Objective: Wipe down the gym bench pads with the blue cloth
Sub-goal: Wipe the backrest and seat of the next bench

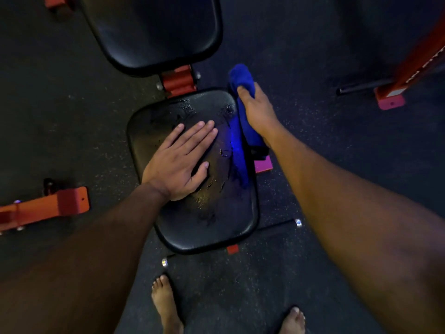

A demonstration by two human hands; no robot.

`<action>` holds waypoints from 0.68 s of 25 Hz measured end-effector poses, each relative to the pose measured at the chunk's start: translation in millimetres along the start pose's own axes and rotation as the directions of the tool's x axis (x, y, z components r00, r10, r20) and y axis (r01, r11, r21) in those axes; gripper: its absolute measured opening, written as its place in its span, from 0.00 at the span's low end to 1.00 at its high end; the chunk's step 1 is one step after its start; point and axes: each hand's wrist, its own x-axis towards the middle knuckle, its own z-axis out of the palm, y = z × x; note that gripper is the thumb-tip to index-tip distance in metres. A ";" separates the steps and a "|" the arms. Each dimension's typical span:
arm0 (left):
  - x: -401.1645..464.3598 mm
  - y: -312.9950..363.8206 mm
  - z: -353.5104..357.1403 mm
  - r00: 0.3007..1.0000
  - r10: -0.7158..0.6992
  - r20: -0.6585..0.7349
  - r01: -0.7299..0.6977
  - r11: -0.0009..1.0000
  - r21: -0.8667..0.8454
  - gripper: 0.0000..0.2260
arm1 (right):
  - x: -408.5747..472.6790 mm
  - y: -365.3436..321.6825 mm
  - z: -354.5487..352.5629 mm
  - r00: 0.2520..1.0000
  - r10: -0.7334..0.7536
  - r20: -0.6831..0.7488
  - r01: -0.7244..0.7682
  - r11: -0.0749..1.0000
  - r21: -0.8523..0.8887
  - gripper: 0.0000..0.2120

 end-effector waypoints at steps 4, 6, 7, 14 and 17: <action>1.3 1.6 -1.8 1.000 -0.011 0.016 0.011 1.000 -0.006 0.31 | -50.1 21.9 -7.5 0.999 -0.017 0.029 0.017 1.000 0.009 0.15; 0.3 2.5 -2.1 1.000 -0.020 0.017 0.020 0.999 -0.026 0.31 | -96.7 38.1 -7.1 1.000 -0.014 -0.010 0.014 1.000 0.005 0.18; 0.5 2.1 -1.6 1.000 -0.017 0.011 0.018 0.999 -0.035 0.31 | -121.7 46.3 -6.7 1.000 -0.003 -0.028 0.003 1.000 -0.010 0.18; 0.2 0.7 -0.8 1.000 -0.008 -0.011 0.007 0.998 -0.055 0.30 | -183.6 65.7 -0.9 0.995 0.030 -0.094 -0.030 1.000 -0.004 0.12; 0.1 -0.6 -0.4 1.000 -0.011 -0.017 0.010 0.998 -0.063 0.30 | -129.0 49.6 0.5 0.996 0.009 -0.092 -0.008 1.000 0.007 0.13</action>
